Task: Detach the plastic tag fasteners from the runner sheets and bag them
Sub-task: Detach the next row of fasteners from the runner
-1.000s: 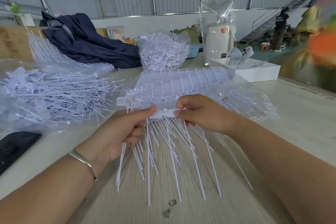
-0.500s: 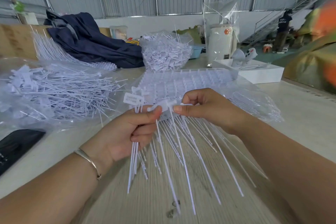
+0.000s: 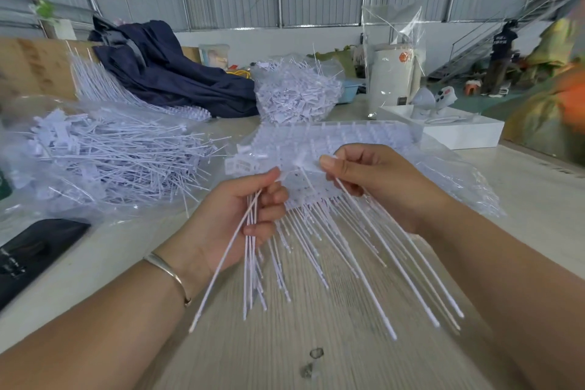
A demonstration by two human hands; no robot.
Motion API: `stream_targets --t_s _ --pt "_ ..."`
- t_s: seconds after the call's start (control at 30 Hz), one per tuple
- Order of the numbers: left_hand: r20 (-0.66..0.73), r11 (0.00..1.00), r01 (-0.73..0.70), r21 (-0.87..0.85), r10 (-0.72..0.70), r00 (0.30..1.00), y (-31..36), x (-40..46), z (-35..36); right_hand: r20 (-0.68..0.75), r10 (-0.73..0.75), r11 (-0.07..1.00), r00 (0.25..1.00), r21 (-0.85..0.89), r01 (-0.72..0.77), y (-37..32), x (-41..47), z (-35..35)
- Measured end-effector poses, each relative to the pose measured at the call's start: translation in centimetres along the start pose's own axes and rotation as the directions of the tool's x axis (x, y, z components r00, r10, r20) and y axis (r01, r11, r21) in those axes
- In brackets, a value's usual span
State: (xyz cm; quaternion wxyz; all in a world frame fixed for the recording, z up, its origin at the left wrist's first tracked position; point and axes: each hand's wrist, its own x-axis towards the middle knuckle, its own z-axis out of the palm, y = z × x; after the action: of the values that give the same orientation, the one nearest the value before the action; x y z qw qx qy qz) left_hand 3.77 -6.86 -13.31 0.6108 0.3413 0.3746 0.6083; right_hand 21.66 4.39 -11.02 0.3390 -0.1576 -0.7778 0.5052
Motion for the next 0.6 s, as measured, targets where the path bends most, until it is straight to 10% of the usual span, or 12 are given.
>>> stream_targets --t_s 0.23,0.6 --pt "-0.113 0.971 0.139 0.195 -0.119 0.987 -0.9 0.3 -0.5 -0.049 0.063 0.990 0.997 -0.124 -0.069 1.3 0.3 -1.0" --pt "-0.368 0.889 0.069 0.453 0.116 0.923 -1.1 0.1 -0.4 -0.094 -0.061 0.919 0.994 -0.393 0.019 1.4 0.2 -0.6"
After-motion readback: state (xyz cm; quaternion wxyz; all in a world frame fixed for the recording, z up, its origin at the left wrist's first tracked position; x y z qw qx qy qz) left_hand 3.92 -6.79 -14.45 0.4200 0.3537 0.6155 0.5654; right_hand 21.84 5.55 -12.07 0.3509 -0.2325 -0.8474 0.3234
